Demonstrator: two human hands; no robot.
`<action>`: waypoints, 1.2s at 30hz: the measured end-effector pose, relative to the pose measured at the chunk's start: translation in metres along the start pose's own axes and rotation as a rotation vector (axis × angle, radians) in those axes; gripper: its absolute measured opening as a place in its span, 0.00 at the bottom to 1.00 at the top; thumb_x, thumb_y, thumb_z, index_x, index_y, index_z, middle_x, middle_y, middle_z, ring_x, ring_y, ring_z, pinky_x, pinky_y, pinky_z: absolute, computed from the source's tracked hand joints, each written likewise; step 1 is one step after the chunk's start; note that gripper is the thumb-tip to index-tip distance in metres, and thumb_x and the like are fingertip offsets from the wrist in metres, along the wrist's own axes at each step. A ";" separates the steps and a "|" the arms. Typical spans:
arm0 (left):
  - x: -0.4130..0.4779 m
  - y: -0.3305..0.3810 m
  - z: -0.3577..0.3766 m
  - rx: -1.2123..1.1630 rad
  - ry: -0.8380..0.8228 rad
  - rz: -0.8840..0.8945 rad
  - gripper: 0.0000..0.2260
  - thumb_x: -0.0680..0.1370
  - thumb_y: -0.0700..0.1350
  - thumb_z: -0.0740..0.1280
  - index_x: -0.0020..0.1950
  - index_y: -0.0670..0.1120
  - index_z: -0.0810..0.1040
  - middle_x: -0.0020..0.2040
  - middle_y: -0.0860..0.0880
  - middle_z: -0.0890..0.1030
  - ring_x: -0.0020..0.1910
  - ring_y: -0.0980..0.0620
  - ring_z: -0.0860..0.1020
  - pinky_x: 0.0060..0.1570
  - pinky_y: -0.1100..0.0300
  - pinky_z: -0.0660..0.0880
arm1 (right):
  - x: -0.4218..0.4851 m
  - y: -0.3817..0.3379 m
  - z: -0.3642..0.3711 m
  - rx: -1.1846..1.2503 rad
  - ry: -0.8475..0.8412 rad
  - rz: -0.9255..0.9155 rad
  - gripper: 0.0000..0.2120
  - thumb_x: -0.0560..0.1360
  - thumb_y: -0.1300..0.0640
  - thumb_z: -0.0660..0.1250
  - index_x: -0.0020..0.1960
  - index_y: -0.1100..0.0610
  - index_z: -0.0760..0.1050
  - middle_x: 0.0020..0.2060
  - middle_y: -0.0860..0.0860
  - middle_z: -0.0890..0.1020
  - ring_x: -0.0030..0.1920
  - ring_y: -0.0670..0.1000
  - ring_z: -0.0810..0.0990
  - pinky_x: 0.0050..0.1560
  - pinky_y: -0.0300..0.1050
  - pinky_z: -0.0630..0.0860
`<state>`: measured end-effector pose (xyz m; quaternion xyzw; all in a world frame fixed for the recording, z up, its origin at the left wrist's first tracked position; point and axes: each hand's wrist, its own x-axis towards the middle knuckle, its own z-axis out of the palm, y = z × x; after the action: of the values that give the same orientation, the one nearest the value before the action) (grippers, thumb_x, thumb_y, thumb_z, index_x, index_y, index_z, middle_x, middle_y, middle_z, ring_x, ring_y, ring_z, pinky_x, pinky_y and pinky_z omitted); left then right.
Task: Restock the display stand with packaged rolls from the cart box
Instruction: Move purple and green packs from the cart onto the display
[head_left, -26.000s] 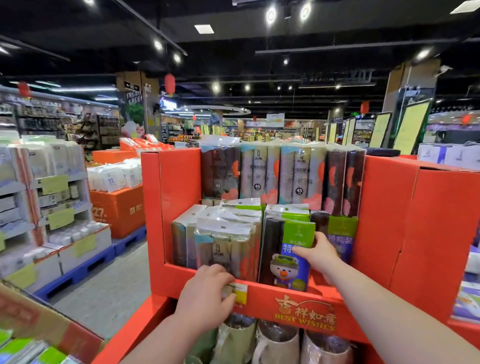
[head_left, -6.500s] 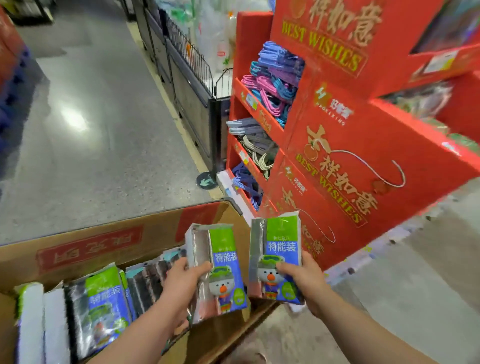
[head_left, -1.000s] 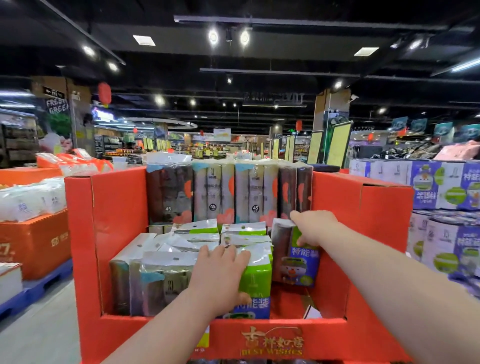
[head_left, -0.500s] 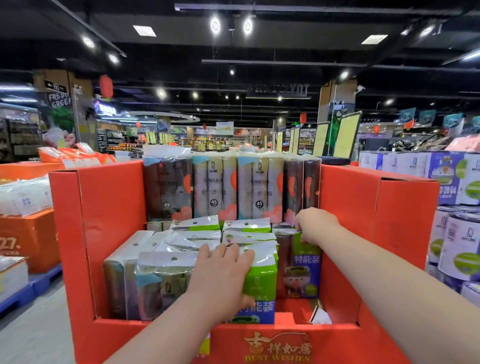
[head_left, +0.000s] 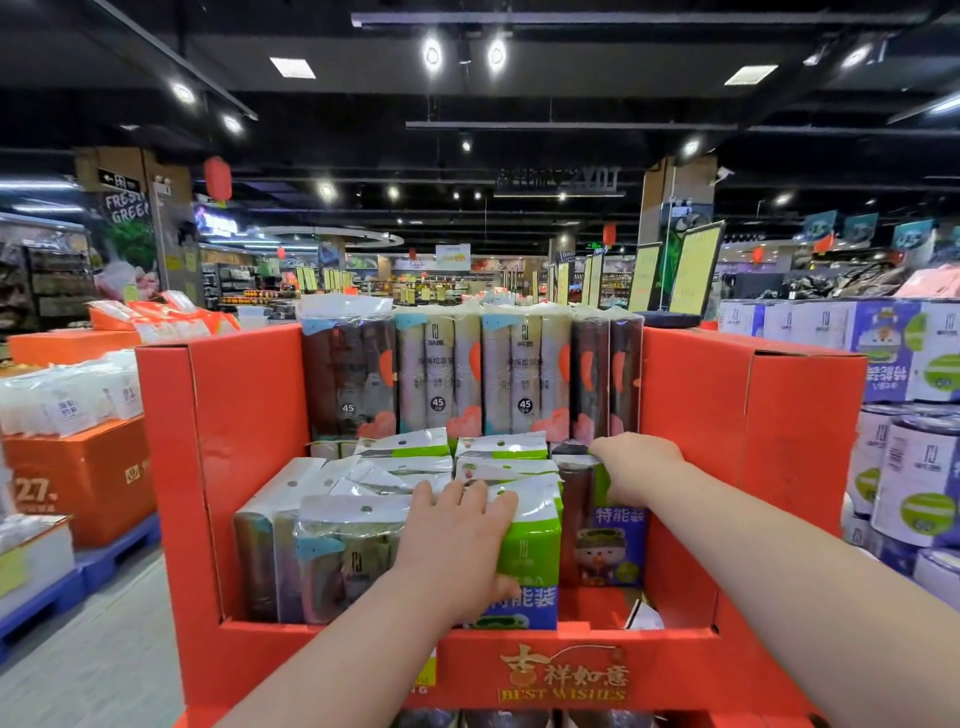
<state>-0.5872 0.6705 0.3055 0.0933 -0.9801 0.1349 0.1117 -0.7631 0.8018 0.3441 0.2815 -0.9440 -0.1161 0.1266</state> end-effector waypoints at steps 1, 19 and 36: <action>0.000 0.000 0.000 -0.002 -0.004 0.000 0.39 0.74 0.64 0.63 0.78 0.51 0.50 0.77 0.46 0.57 0.75 0.44 0.56 0.71 0.40 0.51 | -0.001 0.002 -0.001 -0.011 -0.018 -0.026 0.17 0.76 0.62 0.60 0.64 0.54 0.69 0.61 0.53 0.75 0.61 0.56 0.76 0.49 0.47 0.72; 0.003 -0.001 0.002 -0.008 0.001 -0.004 0.38 0.74 0.64 0.64 0.77 0.51 0.51 0.76 0.46 0.58 0.75 0.44 0.57 0.71 0.40 0.52 | -0.008 0.001 0.004 0.014 0.128 -0.003 0.20 0.77 0.65 0.60 0.67 0.56 0.65 0.64 0.56 0.69 0.63 0.59 0.72 0.56 0.52 0.72; -0.047 0.051 -0.011 -0.010 0.164 -0.170 0.34 0.77 0.57 0.60 0.78 0.52 0.48 0.79 0.44 0.48 0.78 0.41 0.45 0.73 0.40 0.46 | -0.153 0.002 0.026 0.047 0.215 -0.351 0.15 0.77 0.53 0.58 0.62 0.52 0.72 0.60 0.52 0.76 0.62 0.56 0.74 0.57 0.47 0.70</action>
<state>-0.5506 0.7291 0.2919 0.1643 -0.9568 0.1271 0.2033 -0.6481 0.8934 0.2938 0.4552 -0.8641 -0.0836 0.1979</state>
